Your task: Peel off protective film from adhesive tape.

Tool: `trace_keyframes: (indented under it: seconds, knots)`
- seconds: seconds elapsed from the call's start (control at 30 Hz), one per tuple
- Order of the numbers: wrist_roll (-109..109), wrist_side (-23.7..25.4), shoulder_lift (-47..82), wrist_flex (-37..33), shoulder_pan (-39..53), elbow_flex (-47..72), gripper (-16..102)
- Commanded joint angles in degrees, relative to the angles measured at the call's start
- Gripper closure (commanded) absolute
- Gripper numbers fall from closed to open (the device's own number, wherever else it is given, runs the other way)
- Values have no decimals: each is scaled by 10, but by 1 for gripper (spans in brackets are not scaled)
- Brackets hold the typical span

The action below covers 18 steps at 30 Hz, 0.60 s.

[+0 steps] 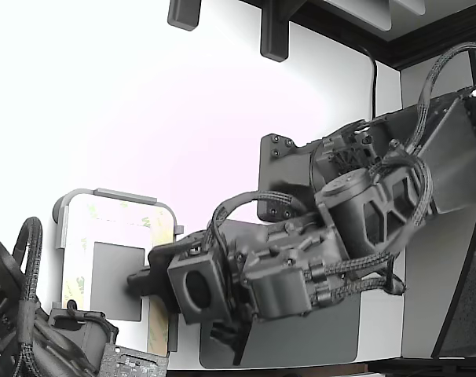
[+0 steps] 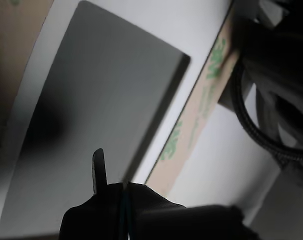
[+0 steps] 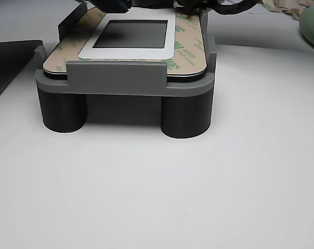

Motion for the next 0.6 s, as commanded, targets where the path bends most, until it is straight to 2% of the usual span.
trace_keyframes:
  seconds: [0.0, 0.17, 0.3, 0.43, 0.57]
  knots:
    - [2, 13, -18, 15, 23, -50, 97]
    - [28, 30, -74, 121, 55, -154, 97]
    - [25, 27, -91, 120, 62, -172, 97]
    - [24, 18, -116, 152, 62, -213, 97]
    - [14, 9, -121, 143, 62, -211, 97]
